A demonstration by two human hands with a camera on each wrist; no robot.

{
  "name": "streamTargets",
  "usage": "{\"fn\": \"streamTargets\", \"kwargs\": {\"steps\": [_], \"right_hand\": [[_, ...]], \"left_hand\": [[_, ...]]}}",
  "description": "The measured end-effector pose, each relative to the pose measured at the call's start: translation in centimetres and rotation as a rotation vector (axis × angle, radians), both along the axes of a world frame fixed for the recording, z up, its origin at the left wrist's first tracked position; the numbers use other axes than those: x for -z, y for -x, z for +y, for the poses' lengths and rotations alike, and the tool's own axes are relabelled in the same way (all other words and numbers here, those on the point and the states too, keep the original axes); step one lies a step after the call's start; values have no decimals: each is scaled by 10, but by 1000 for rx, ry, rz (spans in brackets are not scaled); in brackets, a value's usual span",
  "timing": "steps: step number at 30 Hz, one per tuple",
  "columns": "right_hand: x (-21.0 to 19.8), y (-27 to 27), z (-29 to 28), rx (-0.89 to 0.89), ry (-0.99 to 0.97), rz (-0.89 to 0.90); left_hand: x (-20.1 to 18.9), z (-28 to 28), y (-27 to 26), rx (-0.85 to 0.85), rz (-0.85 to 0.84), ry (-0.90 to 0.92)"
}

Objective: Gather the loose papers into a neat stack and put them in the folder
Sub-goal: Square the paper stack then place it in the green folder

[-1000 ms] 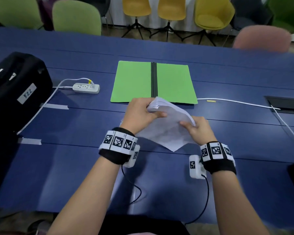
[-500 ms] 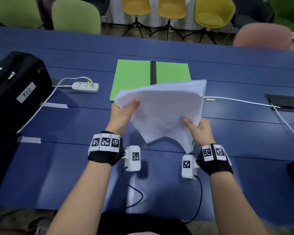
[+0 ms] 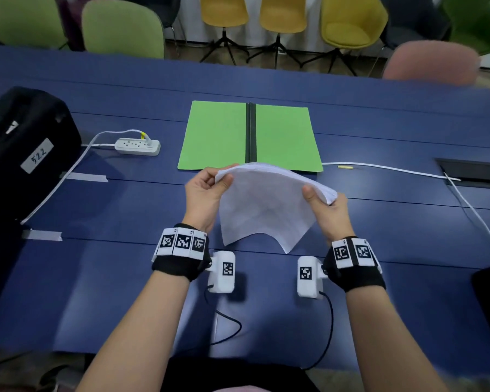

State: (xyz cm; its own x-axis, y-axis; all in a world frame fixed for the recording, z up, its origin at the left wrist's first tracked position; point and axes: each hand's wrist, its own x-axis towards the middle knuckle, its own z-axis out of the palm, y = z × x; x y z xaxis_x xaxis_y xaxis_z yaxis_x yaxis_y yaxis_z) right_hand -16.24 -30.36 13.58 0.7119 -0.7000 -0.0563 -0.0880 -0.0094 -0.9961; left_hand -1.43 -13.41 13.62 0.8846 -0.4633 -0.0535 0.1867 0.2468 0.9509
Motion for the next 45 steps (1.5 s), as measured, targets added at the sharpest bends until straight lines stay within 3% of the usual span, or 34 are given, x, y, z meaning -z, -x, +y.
{"fn": "streamTargets", "kwargs": {"steps": [6, 9, 13, 25, 30, 37, 41, 45], "right_hand": [[-9, -6, 6, 10, 106, -54], [-17, -11, 7, -9, 86, -79], [-21, -11, 0, -19, 121, -132], [-22, -16, -7, -113, 217, -113], [-17, -16, -8, -231, 169, 16], [-22, -18, -8, -61, 171, -96], [-7, -13, -10, -35, 114, -18], [-7, -14, -13, -39, 75, 36]], "left_hand": [[-7, -5, -3, 70, -56, -78], [-17, -11, -3, -2, -123, -150], [-25, -14, -4, -11, -120, -32], [-14, -5, -13, -56, -138, -22], [-9, -14, -11, -37, -85, -45], [-11, -14, -13, 11, -85, -26], [2, -16, -3, 82, -45, -107], [-7, -26, -1, 199, -133, -229]]}}
